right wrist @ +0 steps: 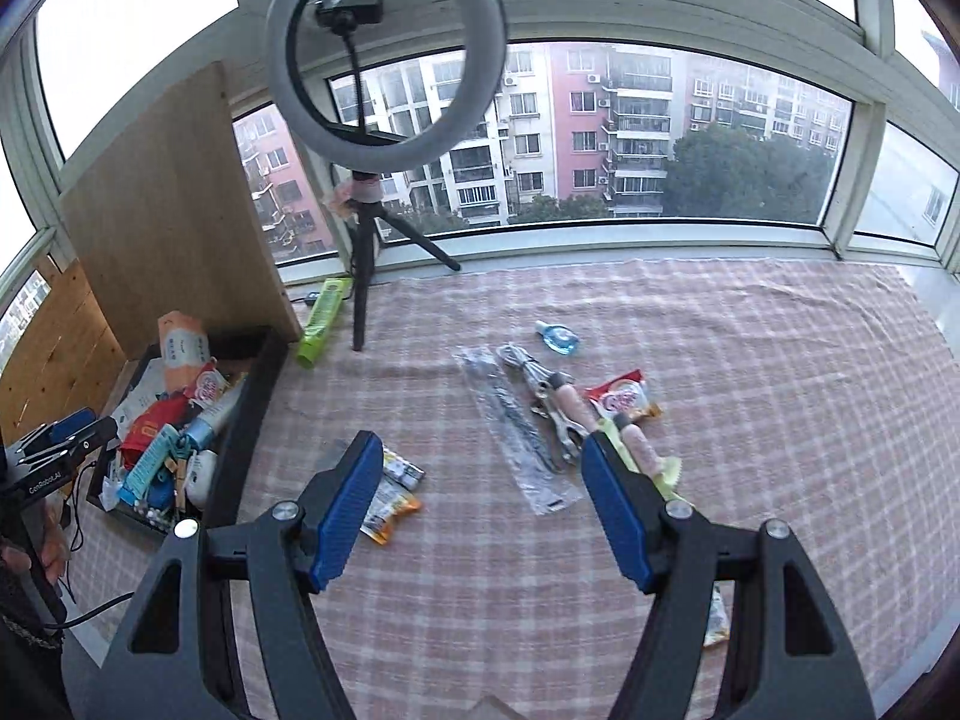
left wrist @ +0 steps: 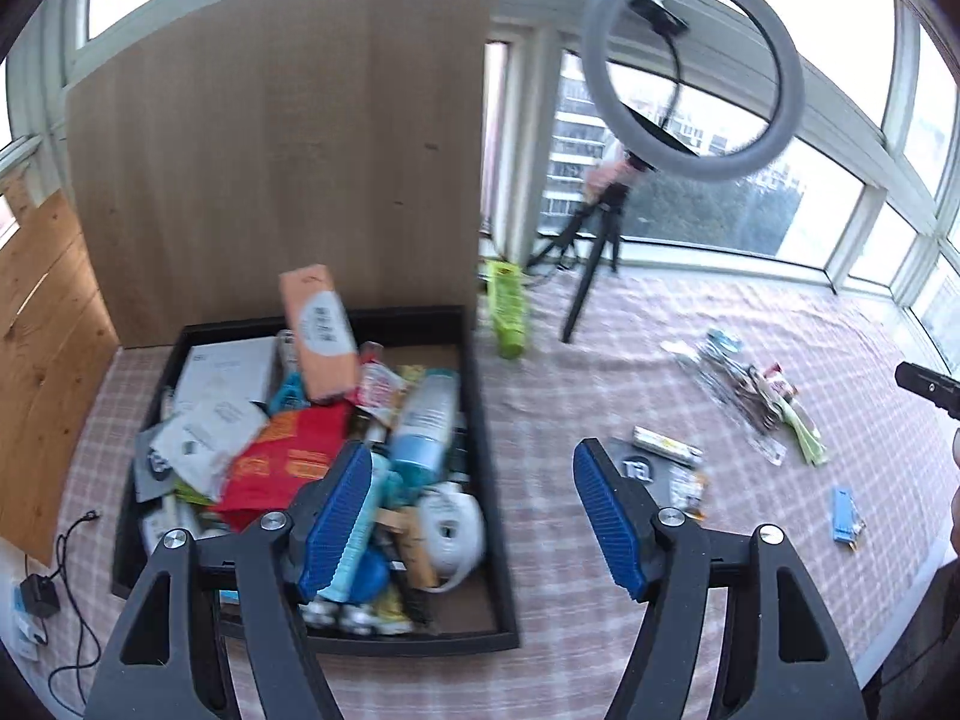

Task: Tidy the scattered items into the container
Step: 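Move both tools back to the blue phone stand and the snack packet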

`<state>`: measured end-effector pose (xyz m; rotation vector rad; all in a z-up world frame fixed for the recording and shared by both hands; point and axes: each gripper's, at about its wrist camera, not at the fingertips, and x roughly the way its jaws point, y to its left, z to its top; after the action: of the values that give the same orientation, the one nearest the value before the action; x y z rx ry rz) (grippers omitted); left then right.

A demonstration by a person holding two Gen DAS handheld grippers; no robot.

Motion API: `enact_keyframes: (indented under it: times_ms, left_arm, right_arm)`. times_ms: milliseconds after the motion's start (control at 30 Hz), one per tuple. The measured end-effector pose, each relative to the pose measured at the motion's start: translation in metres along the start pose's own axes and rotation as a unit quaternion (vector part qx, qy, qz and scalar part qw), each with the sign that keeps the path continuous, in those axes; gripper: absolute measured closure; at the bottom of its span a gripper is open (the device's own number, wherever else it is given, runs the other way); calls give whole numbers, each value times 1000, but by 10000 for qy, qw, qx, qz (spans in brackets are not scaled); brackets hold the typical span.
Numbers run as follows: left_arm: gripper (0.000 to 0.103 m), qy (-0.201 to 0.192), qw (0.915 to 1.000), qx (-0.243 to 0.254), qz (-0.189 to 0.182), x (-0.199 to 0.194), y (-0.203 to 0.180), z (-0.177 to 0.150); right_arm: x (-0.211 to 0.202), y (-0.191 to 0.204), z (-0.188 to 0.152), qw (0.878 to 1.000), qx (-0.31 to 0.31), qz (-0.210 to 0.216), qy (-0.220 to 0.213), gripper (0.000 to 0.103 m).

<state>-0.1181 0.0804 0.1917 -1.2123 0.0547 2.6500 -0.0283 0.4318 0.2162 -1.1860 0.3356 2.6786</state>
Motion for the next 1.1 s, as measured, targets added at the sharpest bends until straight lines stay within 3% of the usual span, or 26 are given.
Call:
enact_keyframes:
  times_ms: [300,500,600,667,800,900,1100]
  left_arm:
    - [37,235,9990,321,-193,24,-87,-5]
    - [38,389,9976,423,-380,41,-141,-8]
    - [38,521,9953,590,-556,49,-178,-14]
    - [38,630,9929,726,-700,56,-206,-22]
    - [39,899,9846,981,-1130,70,-267,-44]
    - [40,1164,9740,1295,-1451,84,-317,-65]
    - [40,1568,9525,1913,-1779,110,-386,-95]
  right_arm:
    - [-6,-98,-15,9988,251,-354,239,36]
    - [6,-139,-35,9966,102,-540,607,39]
    - [13,-158,-55,9947,111,-570,845,46]
    - [18,-170,-73,9928,162,-573,1041,57]
    - [33,-189,-114,9872,271,-547,1471,62]
    - [47,-194,-137,9839,354,-418,1702,70]
    - [66,-189,-154,9823,383,-132,1827,70]
